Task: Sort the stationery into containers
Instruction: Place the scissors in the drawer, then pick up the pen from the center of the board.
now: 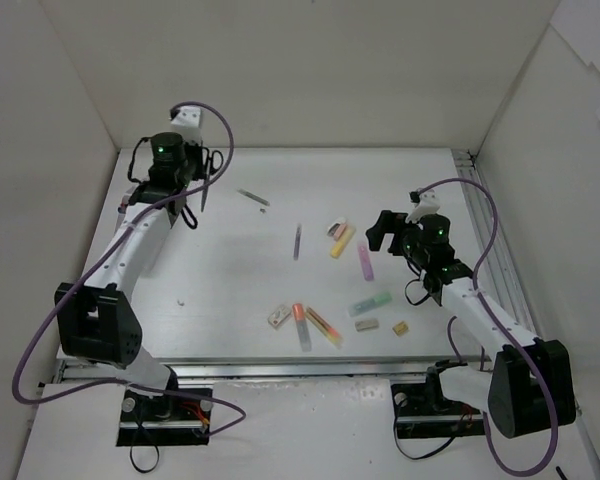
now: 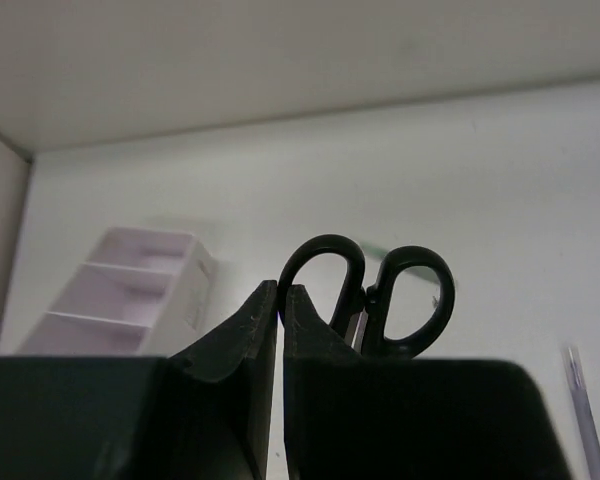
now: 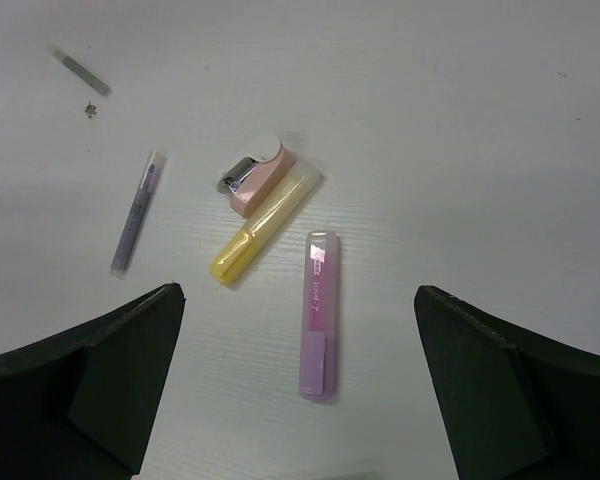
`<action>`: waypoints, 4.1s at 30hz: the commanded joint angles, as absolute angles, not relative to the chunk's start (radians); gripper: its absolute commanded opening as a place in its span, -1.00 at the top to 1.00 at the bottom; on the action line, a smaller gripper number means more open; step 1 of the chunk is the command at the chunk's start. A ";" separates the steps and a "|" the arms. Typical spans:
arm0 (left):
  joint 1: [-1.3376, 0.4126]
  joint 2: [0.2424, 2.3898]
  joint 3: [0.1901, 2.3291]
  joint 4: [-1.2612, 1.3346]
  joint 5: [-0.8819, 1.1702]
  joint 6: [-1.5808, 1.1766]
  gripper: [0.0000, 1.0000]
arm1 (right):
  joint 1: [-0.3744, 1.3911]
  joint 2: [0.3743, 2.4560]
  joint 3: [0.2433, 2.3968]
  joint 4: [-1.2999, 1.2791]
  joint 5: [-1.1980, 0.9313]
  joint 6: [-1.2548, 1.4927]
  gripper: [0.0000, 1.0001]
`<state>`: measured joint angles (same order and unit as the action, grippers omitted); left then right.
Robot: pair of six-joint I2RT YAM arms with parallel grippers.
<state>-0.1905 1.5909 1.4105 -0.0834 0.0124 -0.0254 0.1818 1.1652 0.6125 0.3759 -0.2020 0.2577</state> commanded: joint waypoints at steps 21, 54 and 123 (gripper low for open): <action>0.178 1.715 1.500 0.371 0.081 -0.022 1.00 | 0.172 1.243 0.722 0.379 -0.140 0.187 -0.96; 0.198 1.618 1.292 0.258 0.012 -0.048 0.55 | 0.170 1.183 0.692 0.393 -0.144 0.184 -0.96; -0.597 2.309 2.005 -0.670 -0.081 -0.239 1.00 | 0.160 0.916 0.563 0.133 0.196 0.403 -0.96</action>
